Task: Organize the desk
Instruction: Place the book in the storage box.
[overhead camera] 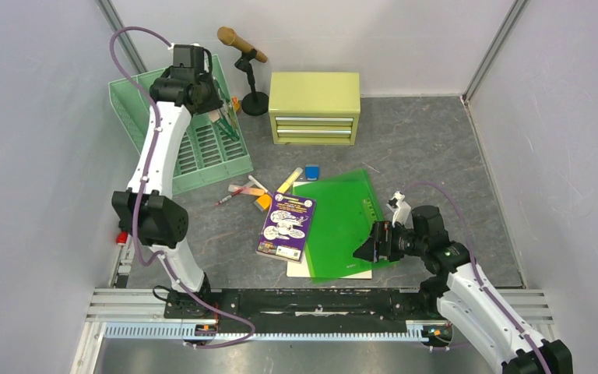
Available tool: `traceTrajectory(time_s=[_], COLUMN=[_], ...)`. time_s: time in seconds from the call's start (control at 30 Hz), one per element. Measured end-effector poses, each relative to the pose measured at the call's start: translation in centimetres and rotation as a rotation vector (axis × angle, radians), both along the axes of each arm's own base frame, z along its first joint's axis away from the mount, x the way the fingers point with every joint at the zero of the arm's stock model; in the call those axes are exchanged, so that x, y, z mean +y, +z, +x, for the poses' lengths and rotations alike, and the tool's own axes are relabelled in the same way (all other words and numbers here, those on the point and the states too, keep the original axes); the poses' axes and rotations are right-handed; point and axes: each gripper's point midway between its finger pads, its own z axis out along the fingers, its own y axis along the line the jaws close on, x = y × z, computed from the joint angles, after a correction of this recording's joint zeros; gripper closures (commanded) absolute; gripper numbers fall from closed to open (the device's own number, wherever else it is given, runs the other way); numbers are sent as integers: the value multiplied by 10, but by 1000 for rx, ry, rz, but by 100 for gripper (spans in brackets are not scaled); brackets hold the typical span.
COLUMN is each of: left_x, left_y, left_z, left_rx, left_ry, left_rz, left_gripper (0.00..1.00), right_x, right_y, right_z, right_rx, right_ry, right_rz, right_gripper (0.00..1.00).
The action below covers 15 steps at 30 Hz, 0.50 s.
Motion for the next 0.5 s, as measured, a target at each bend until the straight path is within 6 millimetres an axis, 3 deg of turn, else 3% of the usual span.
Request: traceTrajectory(time_s=[0.5], left_x=[8], left_y=[-34], left_z=[14], left_rx=[87], left_ry=[23], left_rz=[56], left_gripper=[97], right_x=[-2], right_y=[-3], right_z=[1], right_rx=[0], right_ry=[-7], right_rz=[-16], right_gripper=[2])
